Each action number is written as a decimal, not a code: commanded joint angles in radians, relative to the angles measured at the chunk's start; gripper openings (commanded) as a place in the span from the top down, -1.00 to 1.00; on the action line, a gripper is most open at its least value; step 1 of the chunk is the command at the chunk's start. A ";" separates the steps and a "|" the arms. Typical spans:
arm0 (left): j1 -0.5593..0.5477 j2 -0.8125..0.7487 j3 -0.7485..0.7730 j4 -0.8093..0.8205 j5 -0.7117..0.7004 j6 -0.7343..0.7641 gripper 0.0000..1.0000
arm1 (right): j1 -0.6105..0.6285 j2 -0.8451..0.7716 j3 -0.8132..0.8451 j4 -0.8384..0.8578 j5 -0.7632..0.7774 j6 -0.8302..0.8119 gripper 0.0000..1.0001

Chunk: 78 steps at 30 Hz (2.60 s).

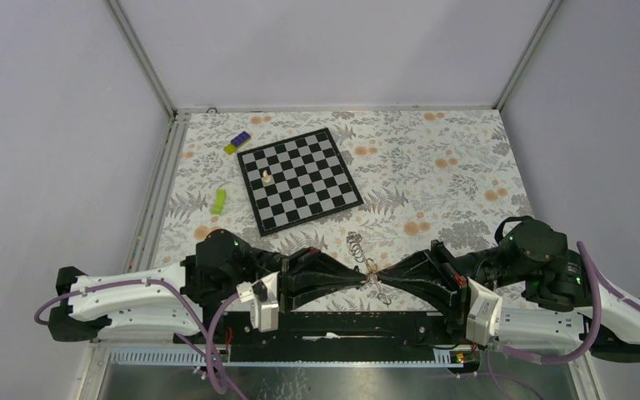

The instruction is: Remove the keys from the keyring

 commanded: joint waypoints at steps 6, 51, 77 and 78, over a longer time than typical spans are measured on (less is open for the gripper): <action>0.000 -0.034 0.036 -0.048 0.039 0.066 1.00 | 0.006 -0.024 0.068 0.071 -0.066 -0.020 1.00; 0.000 -0.008 0.068 -0.110 -0.015 0.057 0.51 | 0.005 0.041 -0.009 0.189 -0.059 0.074 1.00; 0.000 -0.027 0.035 -0.065 -0.038 0.027 0.56 | 0.005 -0.007 -0.034 0.211 -0.088 0.113 1.00; 0.000 -0.027 0.037 -0.062 -0.037 0.026 0.55 | 0.005 -0.004 -0.031 0.205 -0.089 0.112 1.00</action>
